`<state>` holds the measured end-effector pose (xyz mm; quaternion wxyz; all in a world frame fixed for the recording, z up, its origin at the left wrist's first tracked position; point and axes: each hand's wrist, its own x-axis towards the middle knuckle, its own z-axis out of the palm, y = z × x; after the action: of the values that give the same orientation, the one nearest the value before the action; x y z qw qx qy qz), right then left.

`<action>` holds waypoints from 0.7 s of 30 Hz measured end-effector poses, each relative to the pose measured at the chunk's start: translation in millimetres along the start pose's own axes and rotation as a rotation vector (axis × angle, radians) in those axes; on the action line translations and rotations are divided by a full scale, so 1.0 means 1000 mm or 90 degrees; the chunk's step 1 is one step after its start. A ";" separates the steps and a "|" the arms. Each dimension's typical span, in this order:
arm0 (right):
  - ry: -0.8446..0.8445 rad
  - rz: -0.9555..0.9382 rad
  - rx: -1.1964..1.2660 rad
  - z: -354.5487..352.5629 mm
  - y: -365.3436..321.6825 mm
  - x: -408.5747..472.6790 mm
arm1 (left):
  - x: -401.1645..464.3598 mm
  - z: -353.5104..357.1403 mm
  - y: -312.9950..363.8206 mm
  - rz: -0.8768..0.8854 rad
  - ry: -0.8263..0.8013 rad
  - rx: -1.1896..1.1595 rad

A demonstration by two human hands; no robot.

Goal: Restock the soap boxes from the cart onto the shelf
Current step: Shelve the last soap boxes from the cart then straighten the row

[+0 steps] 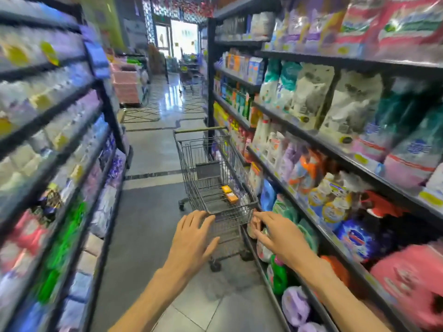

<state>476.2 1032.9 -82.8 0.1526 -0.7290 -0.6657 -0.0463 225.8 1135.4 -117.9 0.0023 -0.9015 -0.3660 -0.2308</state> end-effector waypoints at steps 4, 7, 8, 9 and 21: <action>-0.011 -0.077 0.013 0.034 -0.048 0.088 | 0.016 -0.007 -0.085 -0.050 0.019 0.022; -0.014 -0.111 0.006 0.056 -0.083 0.154 | 0.036 -0.013 -0.146 -0.082 0.018 0.034; -0.020 -0.117 0.009 0.065 -0.094 0.175 | 0.044 -0.014 -0.165 -0.093 0.015 0.039; -0.026 -0.122 0.011 0.074 -0.104 0.195 | 0.052 -0.014 -0.183 -0.102 0.008 0.044; -0.081 -0.094 -0.019 0.174 -0.111 0.407 | 0.208 0.049 -0.347 -0.100 -0.075 0.045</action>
<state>388.1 1478.7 -120.0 0.0951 -0.6819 -0.7250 -0.0211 146.3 1535.1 -131.7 -0.0053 -0.8812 -0.4432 -0.1641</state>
